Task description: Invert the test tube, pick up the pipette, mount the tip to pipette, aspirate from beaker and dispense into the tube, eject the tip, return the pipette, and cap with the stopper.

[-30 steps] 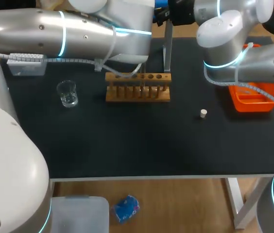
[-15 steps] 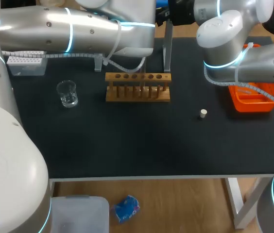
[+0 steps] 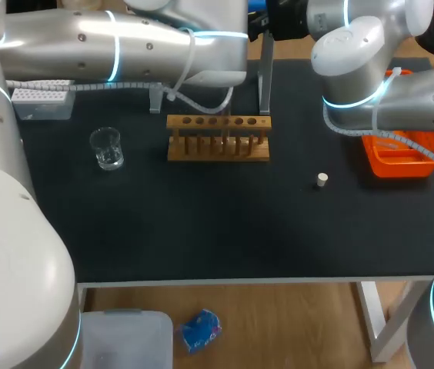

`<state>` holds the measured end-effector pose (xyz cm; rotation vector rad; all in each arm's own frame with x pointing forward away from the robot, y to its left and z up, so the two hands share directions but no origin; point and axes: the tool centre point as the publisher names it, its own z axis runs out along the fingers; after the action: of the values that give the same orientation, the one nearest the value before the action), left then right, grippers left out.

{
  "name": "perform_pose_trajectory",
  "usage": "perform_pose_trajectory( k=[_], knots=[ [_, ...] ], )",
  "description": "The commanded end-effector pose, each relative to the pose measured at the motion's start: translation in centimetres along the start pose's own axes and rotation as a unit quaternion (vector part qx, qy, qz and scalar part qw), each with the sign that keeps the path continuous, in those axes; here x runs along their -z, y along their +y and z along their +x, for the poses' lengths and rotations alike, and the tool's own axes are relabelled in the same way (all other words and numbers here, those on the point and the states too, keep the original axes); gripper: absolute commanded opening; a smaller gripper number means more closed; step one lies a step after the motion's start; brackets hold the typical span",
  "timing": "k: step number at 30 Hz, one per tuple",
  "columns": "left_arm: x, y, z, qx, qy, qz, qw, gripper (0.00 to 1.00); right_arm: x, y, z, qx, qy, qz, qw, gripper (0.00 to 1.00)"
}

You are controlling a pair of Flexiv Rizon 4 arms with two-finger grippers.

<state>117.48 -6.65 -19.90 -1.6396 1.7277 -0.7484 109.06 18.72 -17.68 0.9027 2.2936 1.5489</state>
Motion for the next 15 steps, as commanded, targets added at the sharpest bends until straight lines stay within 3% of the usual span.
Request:
perform_pose_trajectory(
  k=[1, 15],
  knots=[
    [-0.43, -0.34, 0.24, -0.003, -0.003, -0.011, 1.0, 0.0, 0.0, 0.06, -0.03, 0.0, 0.001, 0.001, 1.0, 1.0],
    [-1.05, 0.16, 0.65, -0.015, -0.002, -0.03, 0.999, 0.0, 0.0, 0.06, -0.03, 0.0, 0.001, 0.001, 1.0, 1.0]
  ],
)
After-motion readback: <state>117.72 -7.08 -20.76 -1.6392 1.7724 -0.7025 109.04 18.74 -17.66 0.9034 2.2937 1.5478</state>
